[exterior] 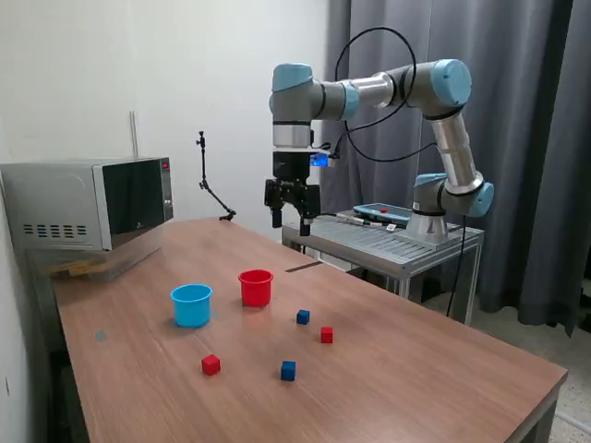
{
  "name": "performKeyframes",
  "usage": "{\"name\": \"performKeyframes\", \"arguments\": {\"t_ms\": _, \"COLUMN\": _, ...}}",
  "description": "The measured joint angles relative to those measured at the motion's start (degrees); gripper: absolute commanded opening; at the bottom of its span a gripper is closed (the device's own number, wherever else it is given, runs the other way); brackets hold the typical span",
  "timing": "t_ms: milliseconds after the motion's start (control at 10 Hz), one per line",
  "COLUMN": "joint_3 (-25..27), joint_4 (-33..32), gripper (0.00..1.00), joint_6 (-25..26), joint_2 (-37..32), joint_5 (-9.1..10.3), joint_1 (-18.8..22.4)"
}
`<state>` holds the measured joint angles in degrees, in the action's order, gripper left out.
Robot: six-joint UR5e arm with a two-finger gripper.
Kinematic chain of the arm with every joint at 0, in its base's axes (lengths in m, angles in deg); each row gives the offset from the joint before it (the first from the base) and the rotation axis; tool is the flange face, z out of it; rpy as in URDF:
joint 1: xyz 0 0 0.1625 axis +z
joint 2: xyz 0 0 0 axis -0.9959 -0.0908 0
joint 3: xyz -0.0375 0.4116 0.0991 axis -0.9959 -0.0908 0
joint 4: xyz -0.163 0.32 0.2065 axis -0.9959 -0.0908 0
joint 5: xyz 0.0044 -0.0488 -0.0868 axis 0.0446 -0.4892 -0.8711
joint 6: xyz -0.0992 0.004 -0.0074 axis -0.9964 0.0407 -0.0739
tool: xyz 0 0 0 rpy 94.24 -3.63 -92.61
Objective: Place red objects in the red bin, and blue objects in the blue bin.
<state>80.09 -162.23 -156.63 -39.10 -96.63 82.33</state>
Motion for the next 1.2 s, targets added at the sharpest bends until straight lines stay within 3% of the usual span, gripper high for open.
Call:
{"name": "performKeyframes", "arguments": {"t_ms": 400, "joint_3": -5.3, "joint_4": 1.8, "gripper": 1.0, "joint_6": -3.9, "joint_2": 5.1, "joint_5": -0.02, "joint_1": 0.0}}
{"name": "performKeyframes", "arguments": {"t_ms": 1200, "joint_3": -17.9, "joint_4": 5.3, "gripper": 1.0, "joint_6": -4.3, "joint_2": 15.4, "joint_5": -0.08, "joint_1": -0.1}}
